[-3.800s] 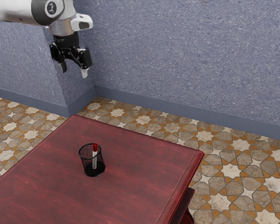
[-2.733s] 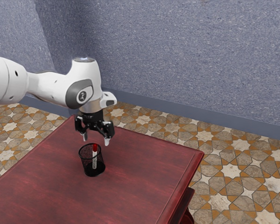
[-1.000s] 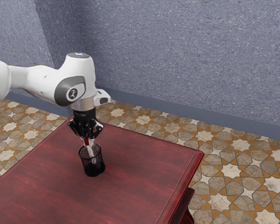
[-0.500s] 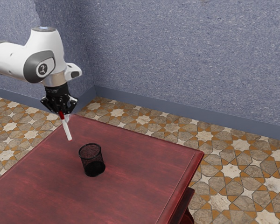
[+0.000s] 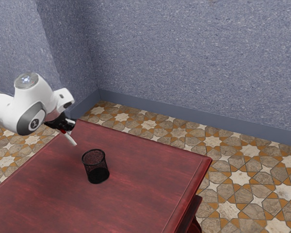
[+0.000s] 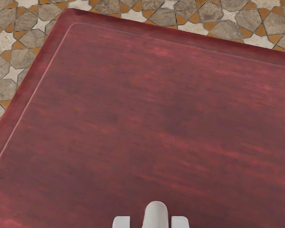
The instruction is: Take the marker out of the pen holder and place it to the left of the pen holder.
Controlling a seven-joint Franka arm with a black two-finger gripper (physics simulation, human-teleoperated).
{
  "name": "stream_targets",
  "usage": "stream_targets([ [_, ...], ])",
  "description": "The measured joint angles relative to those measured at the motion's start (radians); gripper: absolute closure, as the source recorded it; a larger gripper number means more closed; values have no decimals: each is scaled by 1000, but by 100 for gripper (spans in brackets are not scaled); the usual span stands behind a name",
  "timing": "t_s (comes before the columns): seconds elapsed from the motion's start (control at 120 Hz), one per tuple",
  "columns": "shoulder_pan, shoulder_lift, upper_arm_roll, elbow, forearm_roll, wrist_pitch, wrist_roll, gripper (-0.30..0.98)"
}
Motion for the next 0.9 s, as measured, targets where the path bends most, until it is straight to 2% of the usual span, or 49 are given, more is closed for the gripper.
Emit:
stream_targets([
  [0.142, -41, 14, 49, -102, -12, 262, 32, 76],
  [0.3, -56, 12, 89, -168, -19, 400, 65, 76],
  [0.475, -26, 12, 90, -174, -16, 450, 86, 39],
  [0.617, -37, -7, 89, -170, -16, 453, 98, 21],
  [0.667, -51, -48, 93, -137, -17, 383, 102, 17],
  [0.7, -59, -68, 91, -79, -24, 282, 104, 15],
  [0.833, -55, -82, 30, 304, -108, -299, 101, 9],
  [0.9, -28, -47, -42, 559, -153, -607, 107, 7],
])
